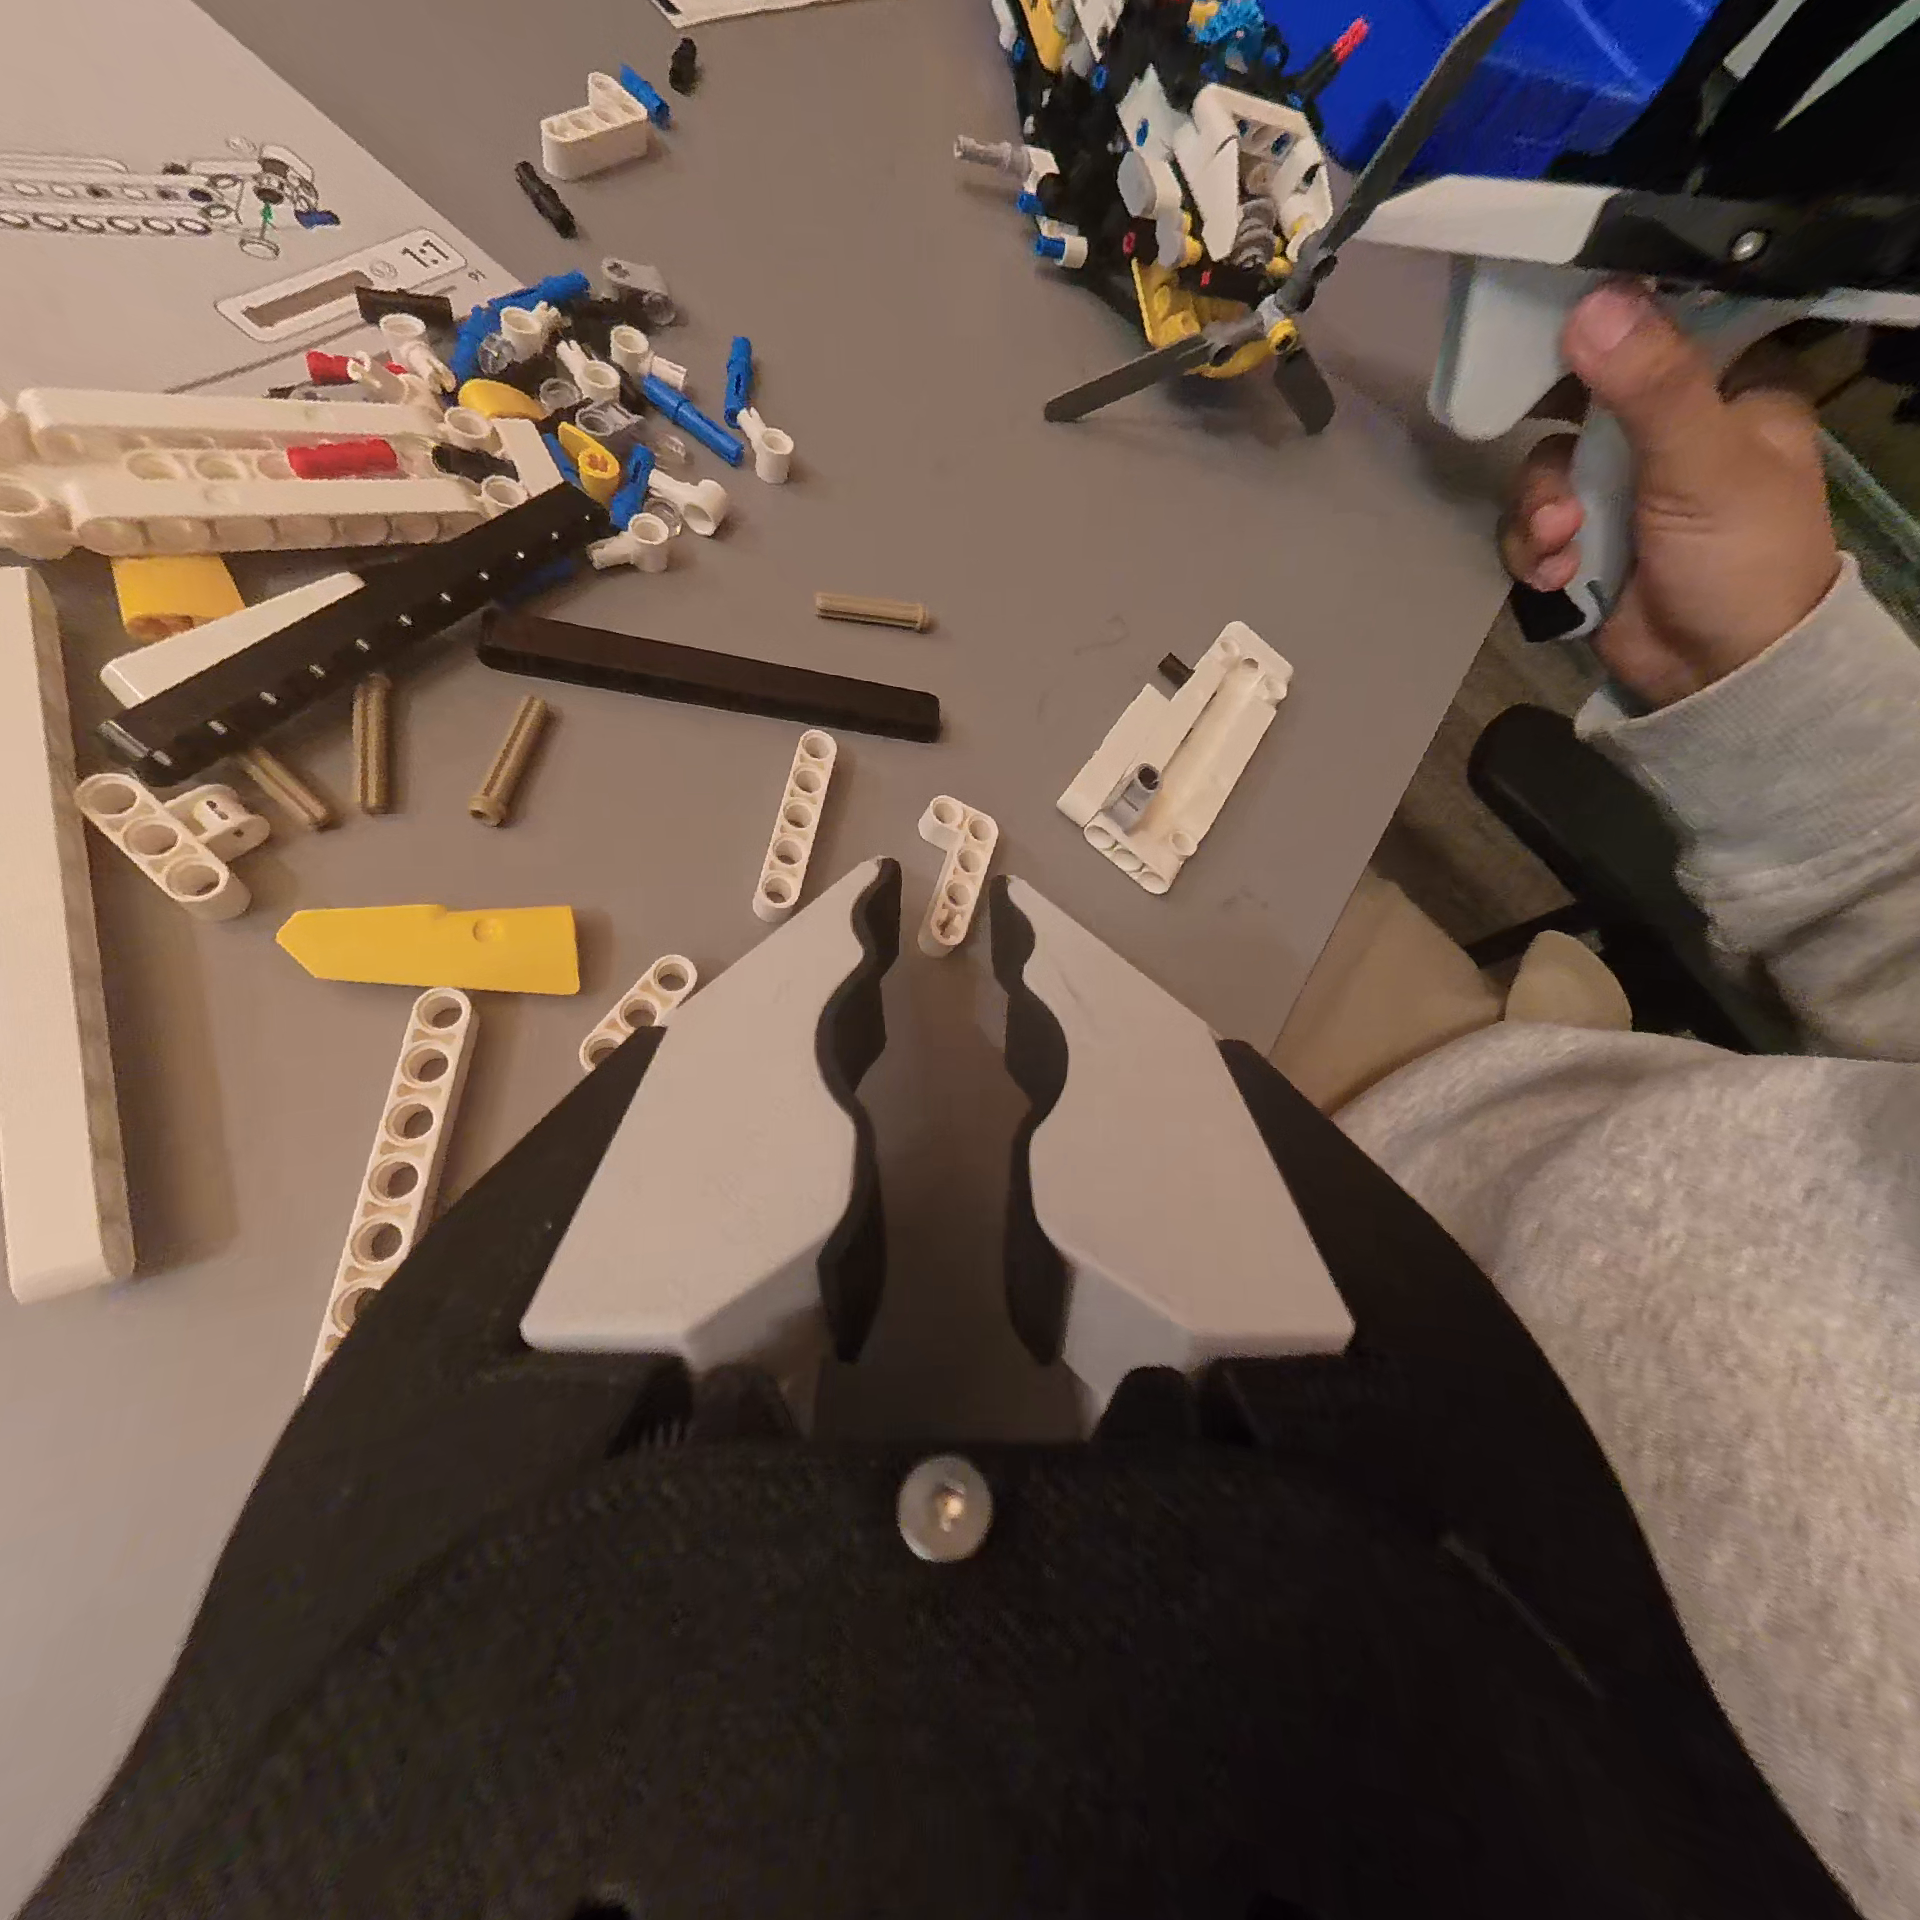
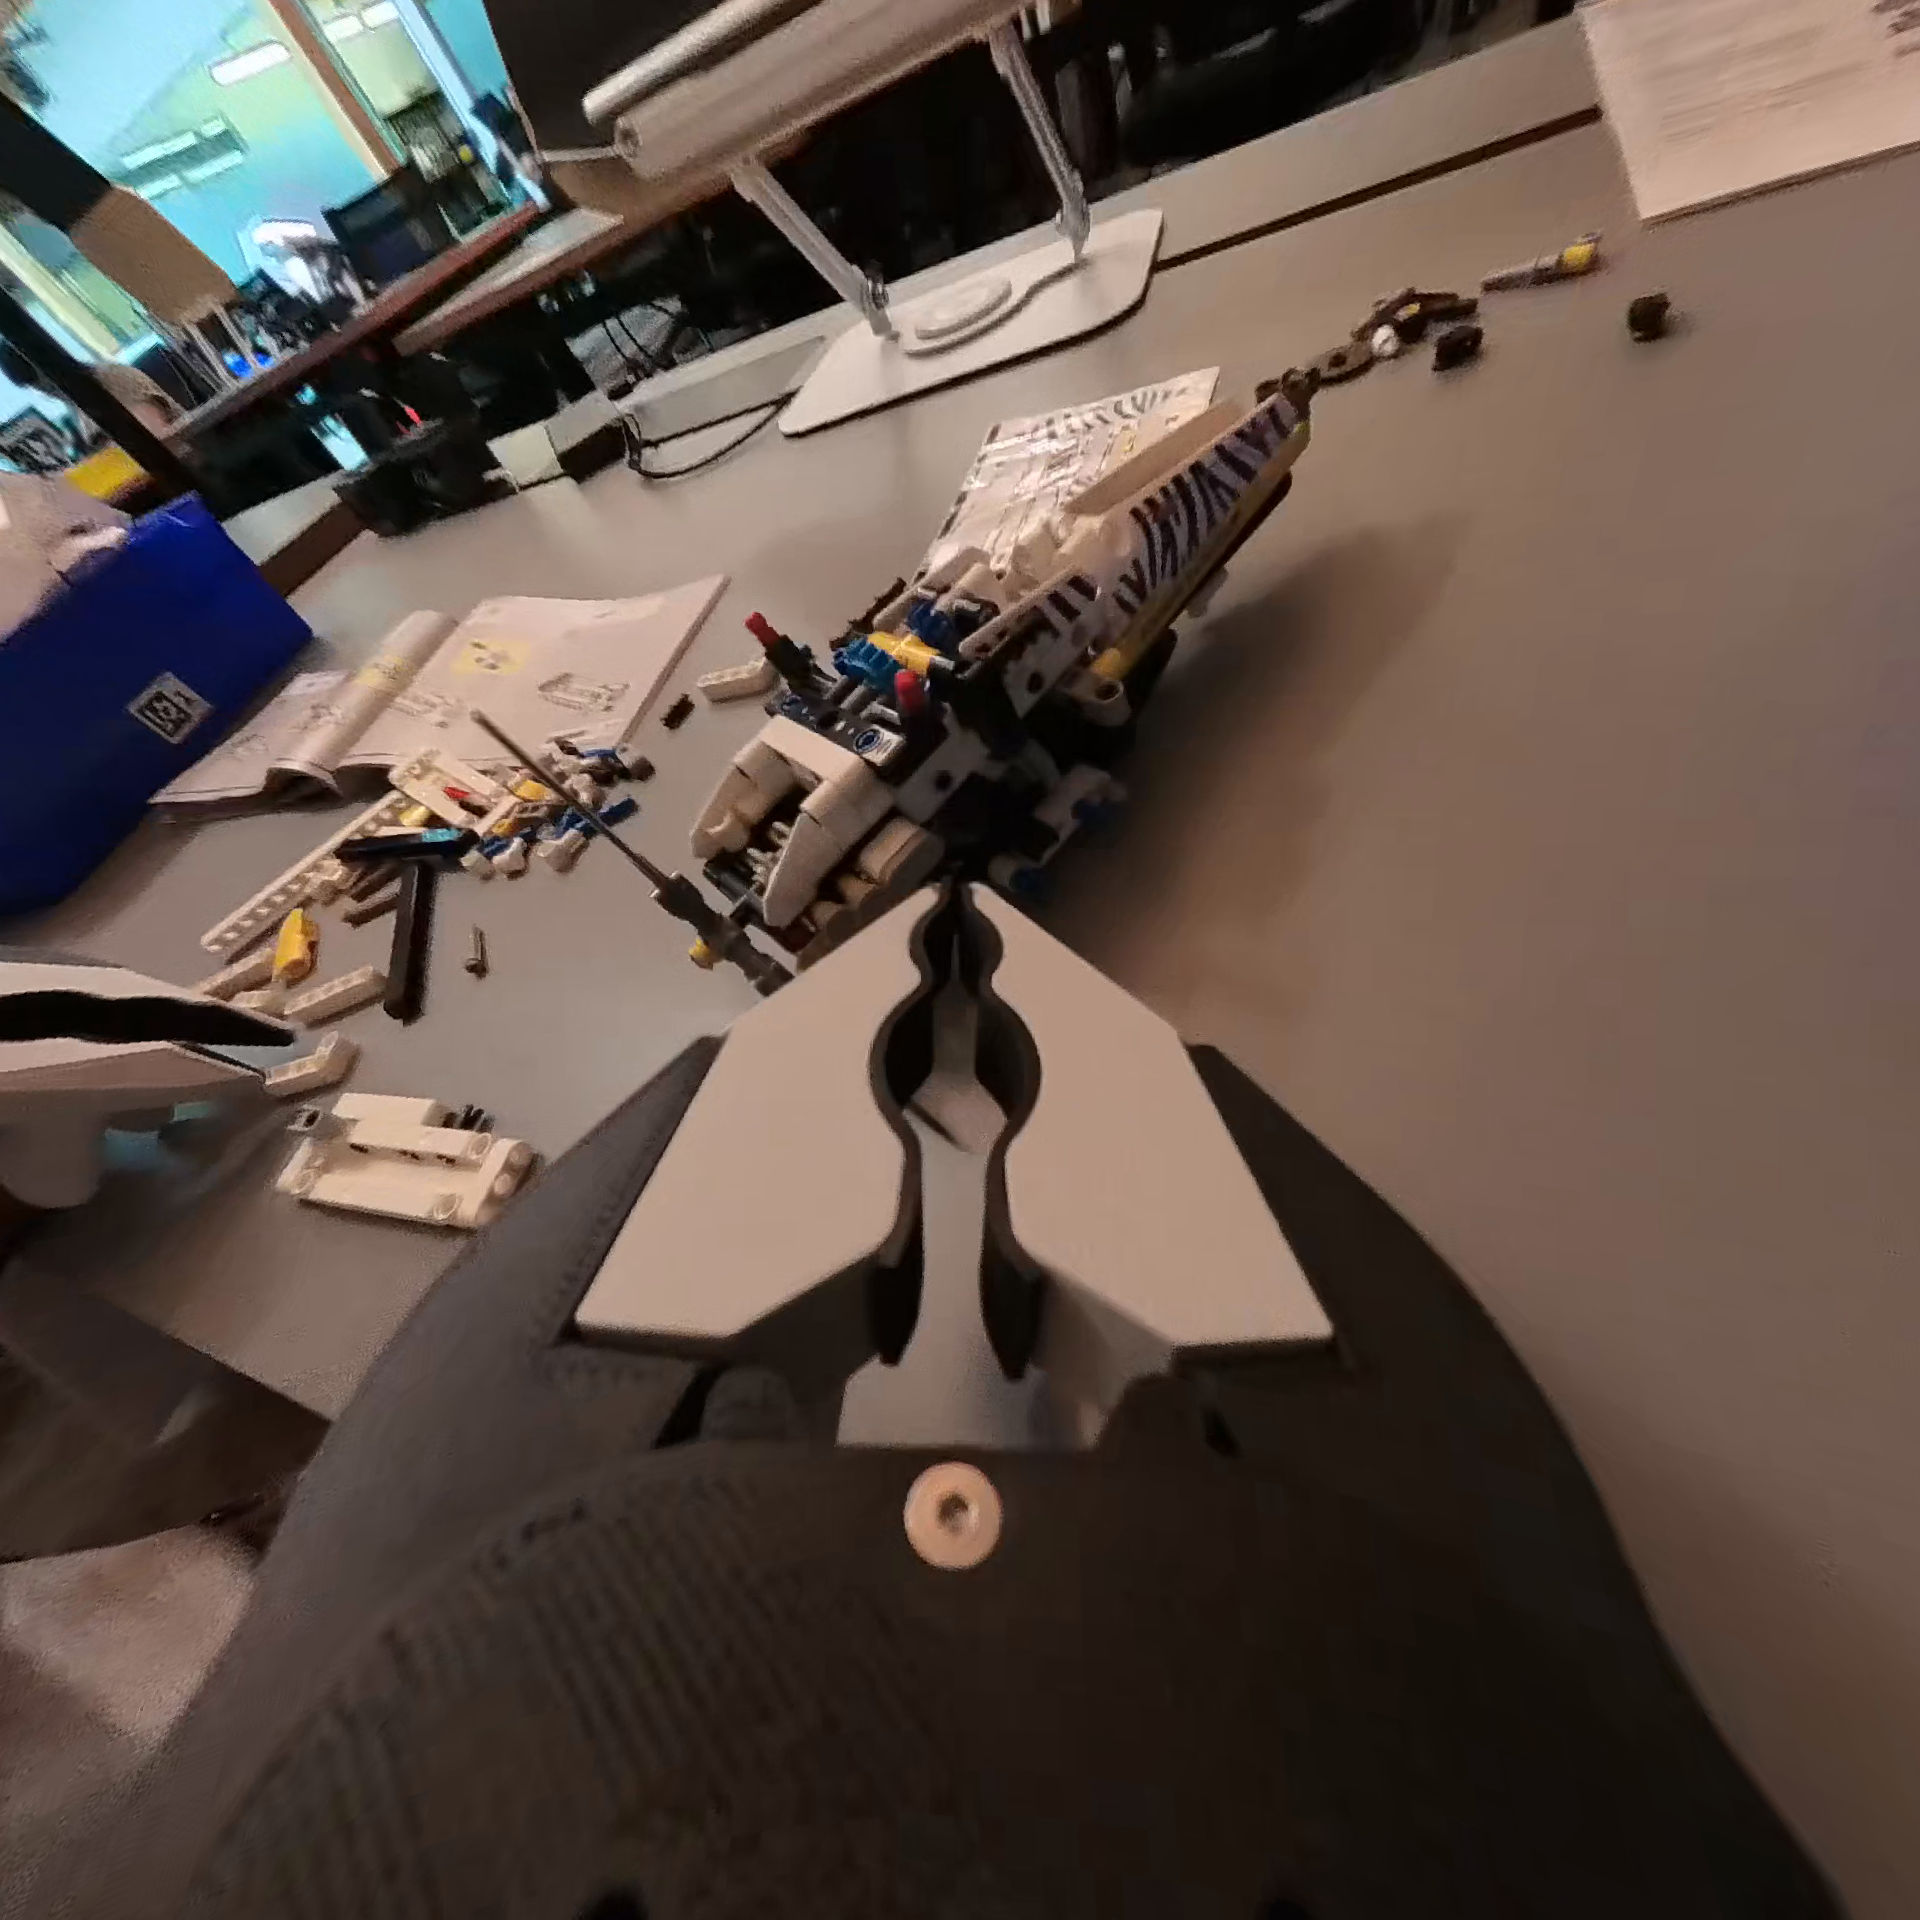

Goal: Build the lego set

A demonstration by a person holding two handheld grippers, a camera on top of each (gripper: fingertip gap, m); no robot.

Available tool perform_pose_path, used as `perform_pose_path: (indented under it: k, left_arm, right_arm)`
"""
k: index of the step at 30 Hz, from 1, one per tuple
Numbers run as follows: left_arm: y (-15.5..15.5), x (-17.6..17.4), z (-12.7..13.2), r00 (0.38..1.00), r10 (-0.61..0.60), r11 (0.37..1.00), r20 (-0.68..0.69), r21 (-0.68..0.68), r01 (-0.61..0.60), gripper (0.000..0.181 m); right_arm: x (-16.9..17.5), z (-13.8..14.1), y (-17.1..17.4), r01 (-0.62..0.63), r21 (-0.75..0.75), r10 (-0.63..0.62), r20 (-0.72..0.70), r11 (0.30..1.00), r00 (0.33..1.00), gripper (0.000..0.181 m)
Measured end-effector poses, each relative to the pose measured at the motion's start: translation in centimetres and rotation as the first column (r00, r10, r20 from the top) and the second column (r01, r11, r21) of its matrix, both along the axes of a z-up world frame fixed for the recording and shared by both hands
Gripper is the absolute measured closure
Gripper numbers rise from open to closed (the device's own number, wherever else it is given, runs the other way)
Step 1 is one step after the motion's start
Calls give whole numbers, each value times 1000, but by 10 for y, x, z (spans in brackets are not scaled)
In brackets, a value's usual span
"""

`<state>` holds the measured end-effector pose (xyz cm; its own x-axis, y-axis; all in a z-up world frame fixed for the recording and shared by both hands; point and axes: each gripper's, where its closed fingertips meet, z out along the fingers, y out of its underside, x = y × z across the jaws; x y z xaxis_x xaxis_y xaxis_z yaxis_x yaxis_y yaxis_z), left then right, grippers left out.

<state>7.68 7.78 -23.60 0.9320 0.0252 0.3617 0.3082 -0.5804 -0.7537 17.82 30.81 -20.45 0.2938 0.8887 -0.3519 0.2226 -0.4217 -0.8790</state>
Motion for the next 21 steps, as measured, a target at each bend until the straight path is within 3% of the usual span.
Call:
perform_pose_path:
  k: [6,21]
  left_arm:
    - [2,4,10,998,-19,998,63,68,14,161]
    - [2,5,13,996,-32,996,85,91,25,163]
  right_arm:
    - [-9,-23,-3,-39,-25,42,171,999,984,181]
    - [-18,-22,-23,-136,-5,135,168,991,977,181]
